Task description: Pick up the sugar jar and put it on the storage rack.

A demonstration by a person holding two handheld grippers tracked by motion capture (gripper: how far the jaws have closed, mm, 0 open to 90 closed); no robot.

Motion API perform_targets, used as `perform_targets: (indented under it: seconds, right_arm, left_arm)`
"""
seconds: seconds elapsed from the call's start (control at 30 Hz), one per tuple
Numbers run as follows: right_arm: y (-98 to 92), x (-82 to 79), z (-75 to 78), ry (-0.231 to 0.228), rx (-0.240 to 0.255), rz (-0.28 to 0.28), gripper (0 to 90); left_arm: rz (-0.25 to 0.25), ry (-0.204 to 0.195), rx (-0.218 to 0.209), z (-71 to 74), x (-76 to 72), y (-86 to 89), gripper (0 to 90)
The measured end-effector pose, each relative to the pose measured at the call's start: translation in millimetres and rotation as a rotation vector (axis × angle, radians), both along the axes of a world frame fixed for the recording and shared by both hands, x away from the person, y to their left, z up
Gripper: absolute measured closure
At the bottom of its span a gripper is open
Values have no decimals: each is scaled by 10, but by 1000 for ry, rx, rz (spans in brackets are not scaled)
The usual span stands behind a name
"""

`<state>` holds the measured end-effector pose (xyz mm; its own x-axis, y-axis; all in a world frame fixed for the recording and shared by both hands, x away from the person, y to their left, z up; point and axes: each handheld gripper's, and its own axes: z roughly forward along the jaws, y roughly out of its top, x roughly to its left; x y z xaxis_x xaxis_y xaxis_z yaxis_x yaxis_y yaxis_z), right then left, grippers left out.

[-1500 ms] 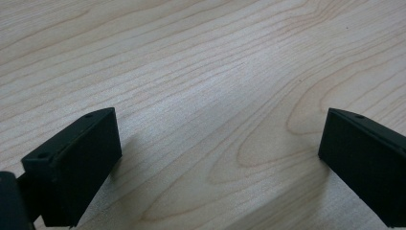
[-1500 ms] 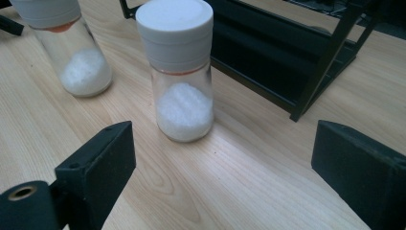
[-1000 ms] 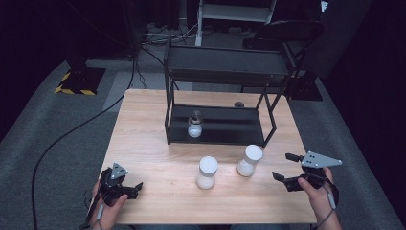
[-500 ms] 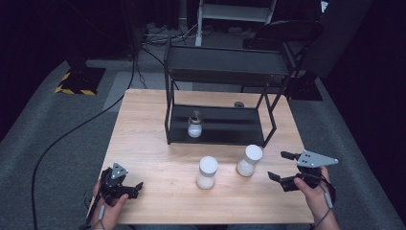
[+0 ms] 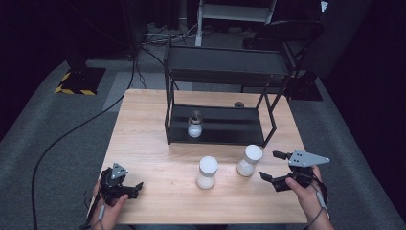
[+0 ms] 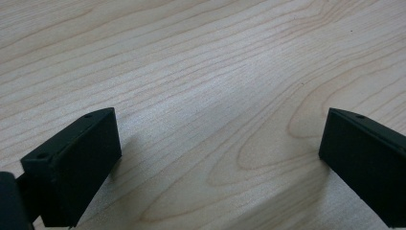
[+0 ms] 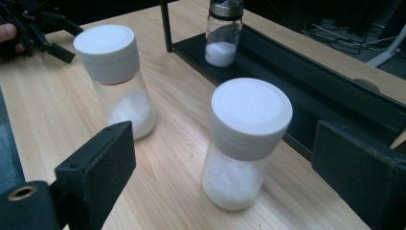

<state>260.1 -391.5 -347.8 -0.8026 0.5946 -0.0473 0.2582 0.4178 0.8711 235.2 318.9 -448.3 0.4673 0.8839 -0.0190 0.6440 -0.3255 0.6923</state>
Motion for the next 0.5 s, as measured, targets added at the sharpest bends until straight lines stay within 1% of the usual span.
perform_targets:
  seconds: [0.1,0.27,0.5]
  right_arm:
    - [54,10,64,3,-1,1,79]
    - [156,-22,156,-12,-3,-1,79]
    - [289,-9,203,-10,-13,4,79]
  left_arm:
    - [0,0,0,0,0,0,6]
    - [5,-1,-2,-3,-4,-6,6]
    - [2,1,0,2,-2,-3,6]
